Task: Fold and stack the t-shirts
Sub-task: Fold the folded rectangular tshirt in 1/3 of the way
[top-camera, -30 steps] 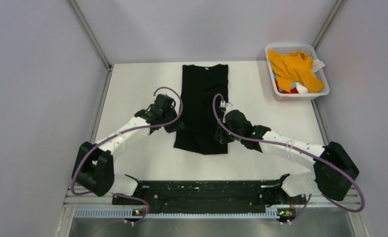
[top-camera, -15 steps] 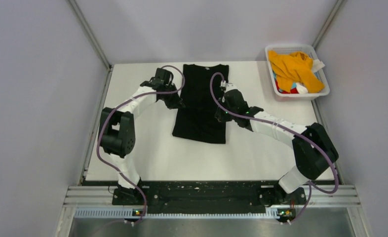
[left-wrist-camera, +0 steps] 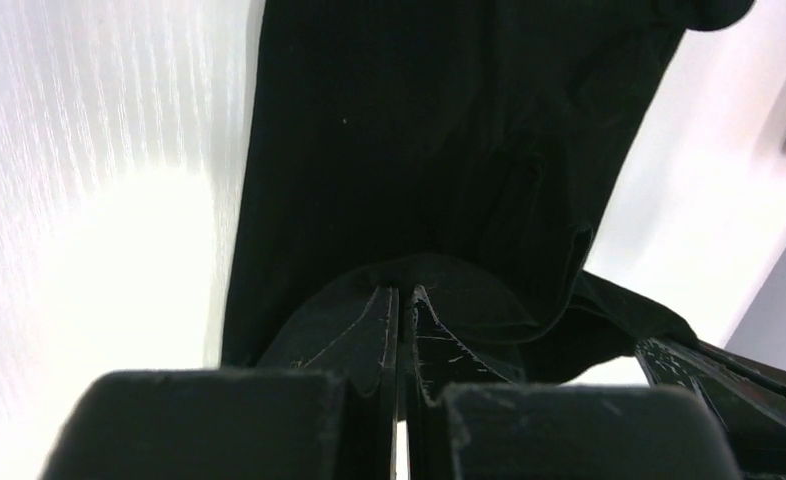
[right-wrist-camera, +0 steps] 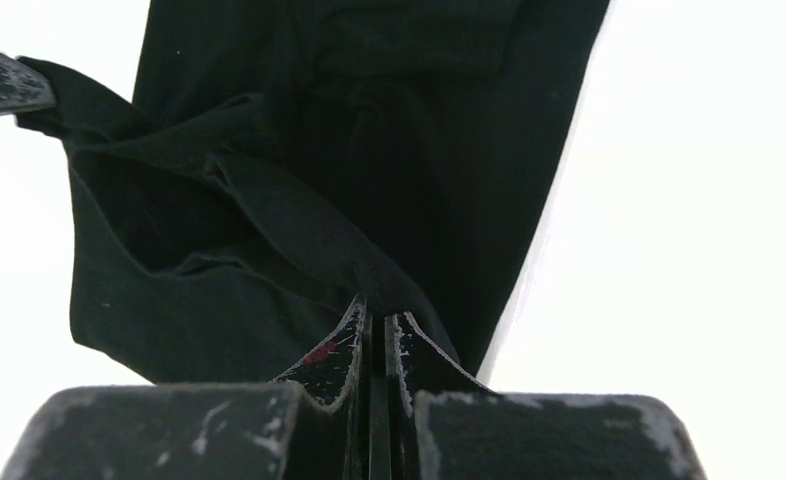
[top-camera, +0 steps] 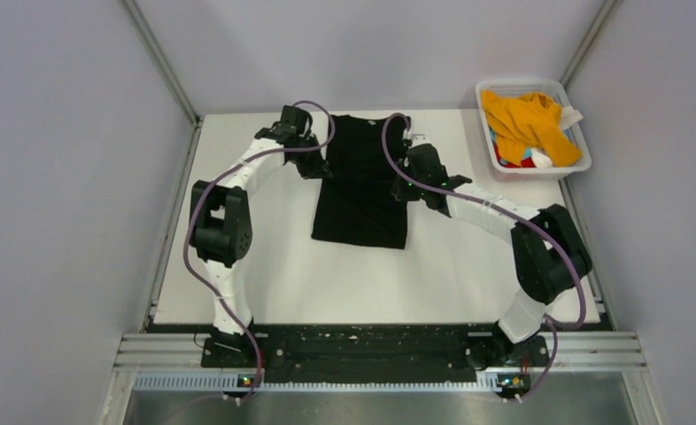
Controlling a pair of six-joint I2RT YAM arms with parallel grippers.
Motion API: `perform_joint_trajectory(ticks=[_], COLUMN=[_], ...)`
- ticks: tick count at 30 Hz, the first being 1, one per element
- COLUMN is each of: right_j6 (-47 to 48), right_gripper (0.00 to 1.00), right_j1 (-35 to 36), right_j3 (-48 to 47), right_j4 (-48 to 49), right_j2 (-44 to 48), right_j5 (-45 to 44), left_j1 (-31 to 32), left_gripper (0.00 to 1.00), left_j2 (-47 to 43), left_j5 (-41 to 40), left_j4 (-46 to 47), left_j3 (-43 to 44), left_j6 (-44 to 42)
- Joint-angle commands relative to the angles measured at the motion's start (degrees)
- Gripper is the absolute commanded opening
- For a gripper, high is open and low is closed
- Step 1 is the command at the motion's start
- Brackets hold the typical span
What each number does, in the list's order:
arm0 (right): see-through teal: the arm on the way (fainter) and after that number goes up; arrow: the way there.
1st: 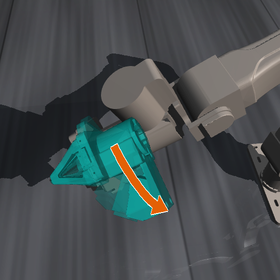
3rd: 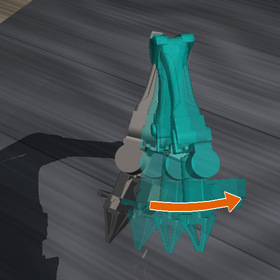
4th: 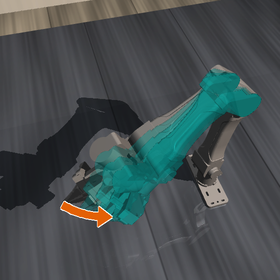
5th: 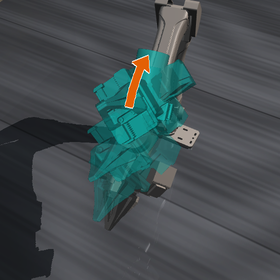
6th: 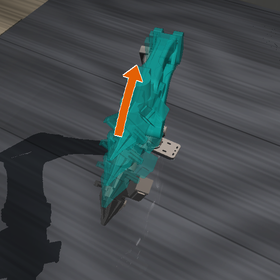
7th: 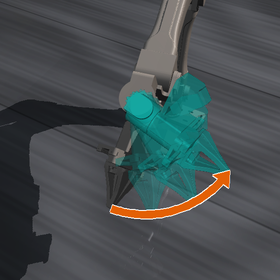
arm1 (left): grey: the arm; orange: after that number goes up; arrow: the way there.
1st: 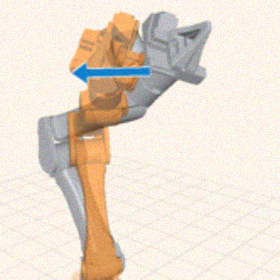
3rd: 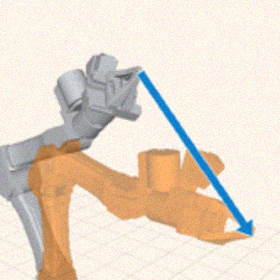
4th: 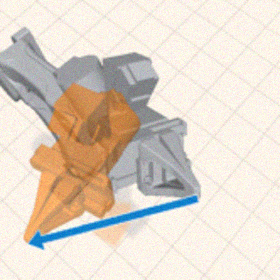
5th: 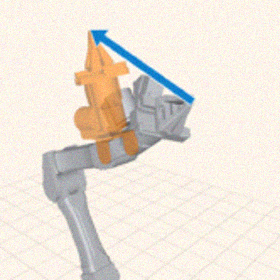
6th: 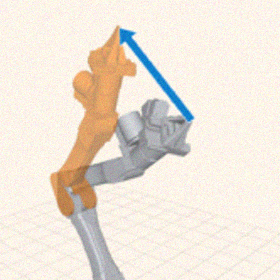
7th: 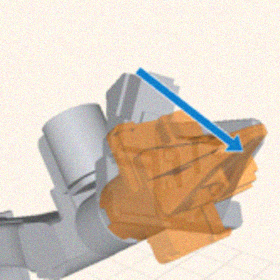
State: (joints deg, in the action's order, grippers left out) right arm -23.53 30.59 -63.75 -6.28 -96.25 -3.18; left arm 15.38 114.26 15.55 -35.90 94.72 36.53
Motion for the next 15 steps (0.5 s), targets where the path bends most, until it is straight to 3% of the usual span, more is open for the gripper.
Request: perform_joint_trajectory(ticks=[1,6,9,11,13,15], right_j6=[1.0,1.0,1.0,0.6,0.5,0.0], right_gripper=[0.0,0.0,0.03,0.26,0.58,0.83], right_j1=[-1.1,-1.9,-2.5,-2.8,-3.1,-3.1], right_j3=[-3.9,-6.0,-7.6,-8.9,-10.1,-10.5], right_j4=[2.7,3.0,2.6,1.5,0.8,0.1], right_j2=[-2.4,-5.8,-7.6,-8.6,-9.0,-8.5], right_j5=[0.8,0.5,-1.3,-3.2,-4.6,-5.7], left_j1=[-0.5,-0.8,-1.1,-1.3,-1.5,-1.5], left_gripper=[0.0,0.01,0.15,0.36,0.64,0.87], left_j2=[3.2,5.8,7.4,8.1,7.9,6.8], left_j5=[-0.7,-1.9,-2.3,-1.9,-1.6,-1.9], left_j4=[-1.8,-2.2,-2.5,-2.9,-3.3,-3.2], left_j3=[5.2,7.8,9.2,10.3,11.0,10.8], left_j6=[-2.1,-2.2,-2.3,-2.3,-2.5,-2.6])
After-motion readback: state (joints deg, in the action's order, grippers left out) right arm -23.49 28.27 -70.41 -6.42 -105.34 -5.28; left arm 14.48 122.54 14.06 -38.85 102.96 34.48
